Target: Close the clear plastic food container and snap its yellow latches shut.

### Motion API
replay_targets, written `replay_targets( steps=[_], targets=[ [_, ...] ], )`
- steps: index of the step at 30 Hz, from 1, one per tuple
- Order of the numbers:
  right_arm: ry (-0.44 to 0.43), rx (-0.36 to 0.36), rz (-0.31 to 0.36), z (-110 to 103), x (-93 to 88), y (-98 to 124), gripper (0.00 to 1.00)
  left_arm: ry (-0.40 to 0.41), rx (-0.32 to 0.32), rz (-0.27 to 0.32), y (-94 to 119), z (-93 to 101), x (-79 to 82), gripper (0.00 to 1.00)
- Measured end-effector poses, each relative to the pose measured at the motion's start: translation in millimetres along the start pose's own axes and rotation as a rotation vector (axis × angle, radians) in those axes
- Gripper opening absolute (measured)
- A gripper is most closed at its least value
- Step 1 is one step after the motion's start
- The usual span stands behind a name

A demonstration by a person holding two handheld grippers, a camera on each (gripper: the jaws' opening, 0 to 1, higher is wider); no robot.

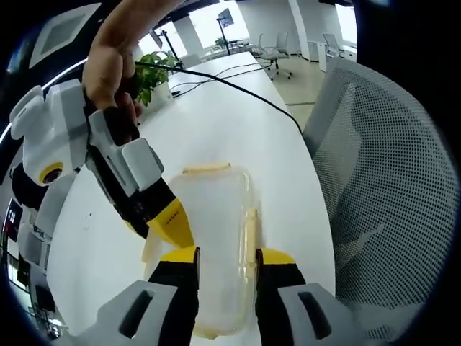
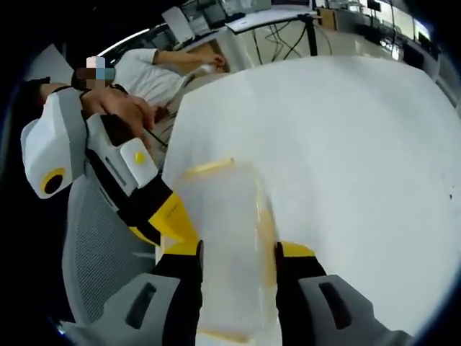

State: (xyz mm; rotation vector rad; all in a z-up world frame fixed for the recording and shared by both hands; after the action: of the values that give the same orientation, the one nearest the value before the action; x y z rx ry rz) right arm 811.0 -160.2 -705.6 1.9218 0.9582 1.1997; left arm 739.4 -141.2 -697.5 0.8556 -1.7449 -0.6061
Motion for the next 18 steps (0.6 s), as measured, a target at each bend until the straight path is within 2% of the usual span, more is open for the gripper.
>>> replay_targets(
  steps=[4, 18],
  targets=[
    [0.0, 0.001, 0.017, 0.5, -0.2, 0.3, 0.37, -0.006, -0.005, 0.005, -0.1, 0.4, 0.1, 0.23],
    [0.026, -0.049, 0.017, -1.1, 4.2, 4.2, 0.37, -0.024, -0.007, 0.004, 1.3, -1.7, 1.6, 0.24]
  ],
)
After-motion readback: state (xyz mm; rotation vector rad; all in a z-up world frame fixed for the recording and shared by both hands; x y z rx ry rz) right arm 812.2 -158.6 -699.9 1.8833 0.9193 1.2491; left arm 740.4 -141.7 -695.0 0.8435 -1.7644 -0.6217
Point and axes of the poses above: the point that each gripper's makers call its tool centre point, and the gripper's own axes: y roughly backward along the fingers, z roughly to its right, x roughly out of its top, the point moved 3 cm from there along y, roughly backward along the fingers, and after that the axes turned 2 degrees about -y, right-handed, at the moved point
